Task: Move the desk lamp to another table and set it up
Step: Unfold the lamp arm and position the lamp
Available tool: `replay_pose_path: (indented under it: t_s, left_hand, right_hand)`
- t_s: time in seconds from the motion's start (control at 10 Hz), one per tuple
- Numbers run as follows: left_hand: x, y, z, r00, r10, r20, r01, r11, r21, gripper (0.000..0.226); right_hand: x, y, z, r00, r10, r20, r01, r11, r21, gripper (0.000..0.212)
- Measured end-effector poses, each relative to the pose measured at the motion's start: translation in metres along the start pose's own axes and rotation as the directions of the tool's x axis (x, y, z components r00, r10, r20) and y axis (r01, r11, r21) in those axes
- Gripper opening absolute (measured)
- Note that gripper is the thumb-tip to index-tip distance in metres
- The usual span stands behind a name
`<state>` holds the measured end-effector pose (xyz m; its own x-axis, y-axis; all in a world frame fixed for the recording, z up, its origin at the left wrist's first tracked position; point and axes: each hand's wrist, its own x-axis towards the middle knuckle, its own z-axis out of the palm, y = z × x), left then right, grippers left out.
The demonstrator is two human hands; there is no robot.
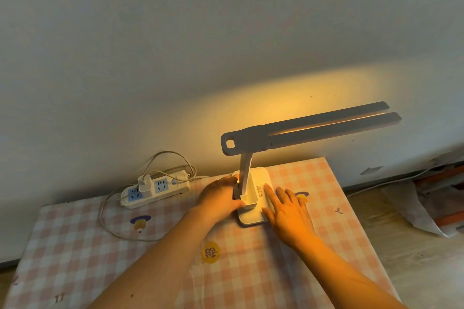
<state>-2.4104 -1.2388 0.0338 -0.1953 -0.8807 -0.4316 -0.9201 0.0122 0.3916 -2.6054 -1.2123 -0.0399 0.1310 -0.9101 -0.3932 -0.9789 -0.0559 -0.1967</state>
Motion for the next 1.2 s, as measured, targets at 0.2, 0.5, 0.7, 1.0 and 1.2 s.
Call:
replay_pose_path:
  t_s: [0.2,0.5,0.7,1.0,1.2]
  left_hand:
    - [0.0,0.001,0.0,1.0,-0.006,0.018,0.006,1.0,0.016,0.068]
    - [0.002,-0.005,0.0,0.998,0.052,-0.037,-0.054,0.997,-0.052,0.058]
    - [0.002,-0.008,0.0,0.997,0.06,-0.056,-0.063,0.996,-0.061,0.059]
    - [-0.003,-0.015,-0.002,0.997,0.068,-0.03,-0.07,0.995,-0.076,0.073]
    - [-0.01,-0.025,-0.002,0.997,0.071,-0.012,-0.072,0.996,-0.044,0.082]
  right_hand:
    - [0.001,0.002,0.0,1.0,0.01,0.012,-0.01,1.0,-0.019,0.066]
    - [-0.005,-0.003,-0.006,0.999,0.006,-0.038,-0.009,0.998,-0.065,0.061]
    - [-0.009,-0.003,-0.009,1.0,0.019,-0.02,-0.02,0.999,-0.048,0.062]
    - [-0.012,-0.006,-0.013,1.0,0.018,-0.002,-0.018,0.999,-0.048,0.062]
    - [-0.014,-0.01,-0.016,1.0,0.012,-0.023,-0.013,0.999,-0.049,0.062]
